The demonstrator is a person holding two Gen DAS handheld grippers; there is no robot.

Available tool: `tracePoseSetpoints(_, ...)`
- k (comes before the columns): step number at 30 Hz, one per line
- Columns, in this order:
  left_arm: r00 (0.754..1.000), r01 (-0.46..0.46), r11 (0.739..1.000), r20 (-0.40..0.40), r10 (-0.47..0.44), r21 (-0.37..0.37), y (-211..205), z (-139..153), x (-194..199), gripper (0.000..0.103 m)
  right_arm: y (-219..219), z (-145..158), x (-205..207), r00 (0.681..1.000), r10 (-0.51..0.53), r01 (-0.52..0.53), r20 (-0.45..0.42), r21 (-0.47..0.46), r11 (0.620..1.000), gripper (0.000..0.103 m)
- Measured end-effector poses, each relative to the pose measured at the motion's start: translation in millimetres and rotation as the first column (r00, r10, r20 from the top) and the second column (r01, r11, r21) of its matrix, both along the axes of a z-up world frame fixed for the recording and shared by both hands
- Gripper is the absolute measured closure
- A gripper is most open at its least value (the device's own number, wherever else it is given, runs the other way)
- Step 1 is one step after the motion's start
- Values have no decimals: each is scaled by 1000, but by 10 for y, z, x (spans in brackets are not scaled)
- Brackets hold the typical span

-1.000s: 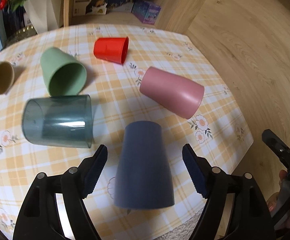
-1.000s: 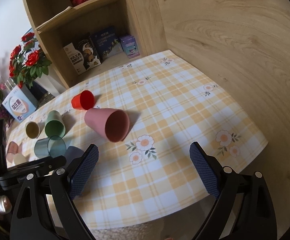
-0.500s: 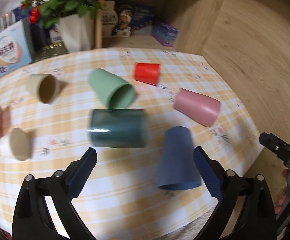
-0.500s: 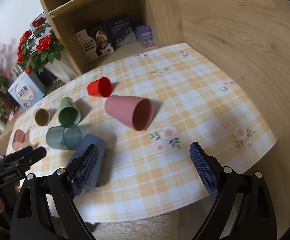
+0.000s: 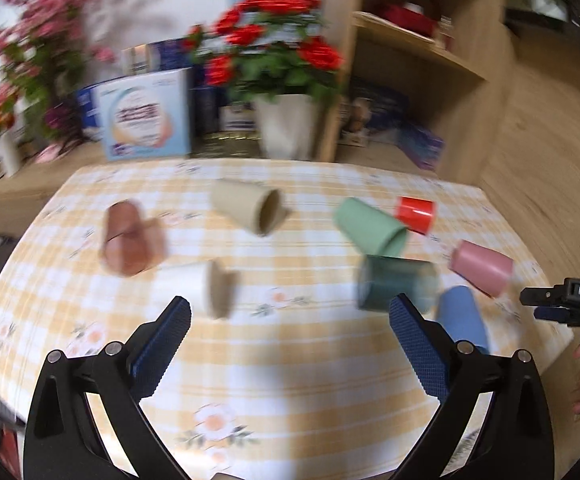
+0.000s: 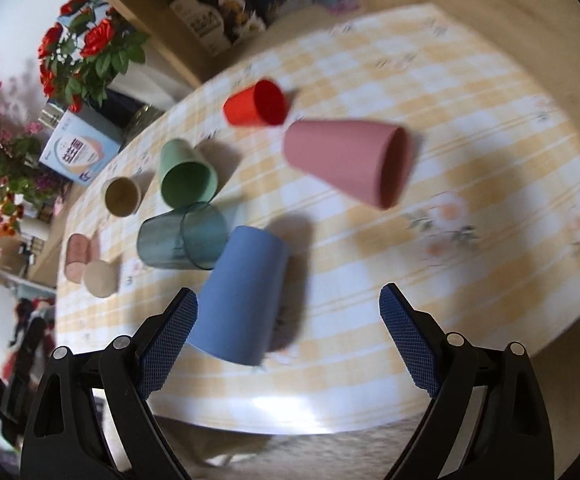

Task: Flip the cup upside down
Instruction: 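Grasp the blue cup with the right gripper while the left gripper releases it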

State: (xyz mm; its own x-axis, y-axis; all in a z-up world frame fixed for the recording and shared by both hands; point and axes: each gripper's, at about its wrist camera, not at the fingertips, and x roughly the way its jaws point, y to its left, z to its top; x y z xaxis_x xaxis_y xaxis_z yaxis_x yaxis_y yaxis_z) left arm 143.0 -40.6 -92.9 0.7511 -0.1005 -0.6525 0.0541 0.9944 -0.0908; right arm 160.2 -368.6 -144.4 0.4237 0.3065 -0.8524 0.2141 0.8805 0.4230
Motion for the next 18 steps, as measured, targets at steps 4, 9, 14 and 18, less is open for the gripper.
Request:
tracePoseSetpoints(4, 998, -63, 998, -25, 62, -15, 206, -100, -36, 6, 245, -128, 271, 996, 68, -67, -53, 11, 998, 14)
tracePoseSetpoints(9, 995, -94, 995, -20, 93, -41, 352, -100, -75, 6, 399, -271, 538, 993, 52, -53, -108, -1, 999, 14)
tracePoseSetpoints(14, 995, -98, 994, -27, 97, -56, 364, -132, -61, 6, 417, -418, 658, 986, 29, -32, -165, -16, 999, 36)
tracePoseSetpoints(18, 994, -101, 993, -40, 98, -65, 360, -165, -49, 6, 353, -539, 678, 984, -17, 23, -178, 34, 999, 39)
